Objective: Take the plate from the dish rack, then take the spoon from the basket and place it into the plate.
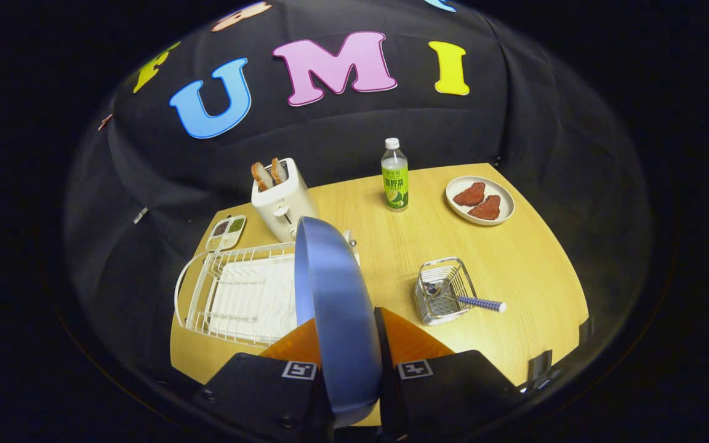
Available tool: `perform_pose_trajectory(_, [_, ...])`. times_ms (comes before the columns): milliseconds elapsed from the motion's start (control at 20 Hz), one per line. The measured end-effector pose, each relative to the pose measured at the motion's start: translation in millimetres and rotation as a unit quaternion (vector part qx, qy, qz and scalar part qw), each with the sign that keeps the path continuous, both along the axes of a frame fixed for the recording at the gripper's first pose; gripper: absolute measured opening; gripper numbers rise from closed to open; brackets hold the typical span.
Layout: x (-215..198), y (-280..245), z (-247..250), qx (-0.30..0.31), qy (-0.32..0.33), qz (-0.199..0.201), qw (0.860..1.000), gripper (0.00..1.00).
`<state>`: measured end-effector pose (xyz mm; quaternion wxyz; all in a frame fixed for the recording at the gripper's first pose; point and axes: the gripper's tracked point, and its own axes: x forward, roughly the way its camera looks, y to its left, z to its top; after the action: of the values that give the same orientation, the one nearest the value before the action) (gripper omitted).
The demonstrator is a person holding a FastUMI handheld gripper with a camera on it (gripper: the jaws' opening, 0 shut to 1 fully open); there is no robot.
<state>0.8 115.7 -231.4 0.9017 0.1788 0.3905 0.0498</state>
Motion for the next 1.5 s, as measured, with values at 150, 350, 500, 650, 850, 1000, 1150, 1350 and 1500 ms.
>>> perform_pose_trajectory(150, [-41, 8, -10, 0.035, 0.026, 0.023, 0.999, 0.33])
perform_pose_trajectory(350, [-92, 22, -43, 0.076, 0.082, 0.042, 0.993, 0.33])
perform_pose_trajectory(500, [-117, 34, -80, 0.109, 0.131, 0.040, 0.985, 0.33])
perform_pose_trajectory(650, [-129, 45, -114, 0.131, 0.174, 0.035, 0.975, 0.33])
perform_pose_trajectory(850, [-132, 48, -145, 0.123, 0.195, 0.034, 0.972, 0.33])
perform_pose_trajectory(1000, [-129, 57, -155, 0.141, 0.201, 0.030, 0.969, 0.33])
perform_pose_trajectory(1150, [-128, 58, -158, 0.158, 0.212, 0.022, 0.964, 0.34])
perform_pose_trajectory(1350, [-129, 55, -162, 0.165, 0.221, 0.015, 0.961, 0.36])
perform_pose_trajectory(1500, [-131, 42, -171, 0.138, 0.224, 0.013, 0.965, 0.44])
